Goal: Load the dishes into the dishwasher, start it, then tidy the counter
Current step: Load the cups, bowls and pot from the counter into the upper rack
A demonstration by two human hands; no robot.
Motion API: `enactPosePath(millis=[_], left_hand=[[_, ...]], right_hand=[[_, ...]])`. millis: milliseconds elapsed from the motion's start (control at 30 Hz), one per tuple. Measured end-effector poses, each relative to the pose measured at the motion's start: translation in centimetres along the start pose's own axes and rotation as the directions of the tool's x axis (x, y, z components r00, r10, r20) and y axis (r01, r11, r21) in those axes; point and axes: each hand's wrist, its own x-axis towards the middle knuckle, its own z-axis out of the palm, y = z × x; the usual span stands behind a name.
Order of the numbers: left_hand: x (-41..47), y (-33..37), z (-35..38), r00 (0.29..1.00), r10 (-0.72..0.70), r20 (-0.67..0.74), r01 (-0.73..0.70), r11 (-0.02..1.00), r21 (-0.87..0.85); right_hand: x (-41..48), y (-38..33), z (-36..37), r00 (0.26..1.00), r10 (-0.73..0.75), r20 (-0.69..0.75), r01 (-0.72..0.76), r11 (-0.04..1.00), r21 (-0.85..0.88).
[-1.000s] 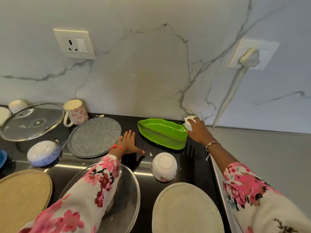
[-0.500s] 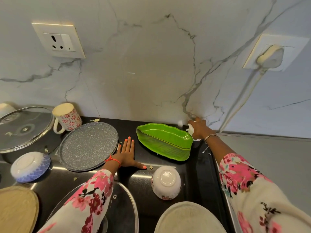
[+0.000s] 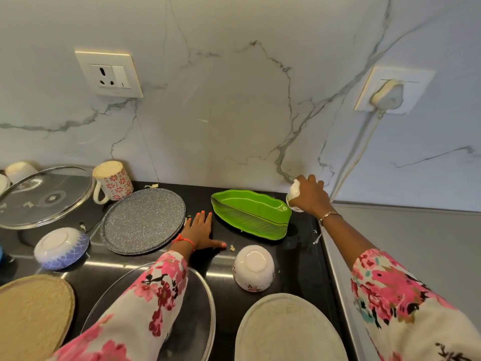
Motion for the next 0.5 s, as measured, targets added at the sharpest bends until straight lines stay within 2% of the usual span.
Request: enactPosePath(millis=[133, 333, 500], left_hand=[[-3.2, 1.8, -0.9, 0.990, 0.021, -0.138, -0.030, 0.997, -0.066], [-10.4, 4.2, -0.5, 0.936, 0.066, -0.345, -0.114, 0.986, -0.120], [-18.1, 5.9, 3.5, 0.921, 0.118, -0.370, -0.173, 0.977, -0.120]], right_hand=[[-4.6, -0.7, -0.8, 0.999, -0.022, 0.039, 0.021, 0.999, 0.036], [-12.4, -1.4, -0.7, 0.993, -0.109, 0.051, 0.107, 0.993, 0.046], [-20.9, -1.5, -0.1, 0.985, -0.156, 0.076, 0.155, 0.988, 0.009]])
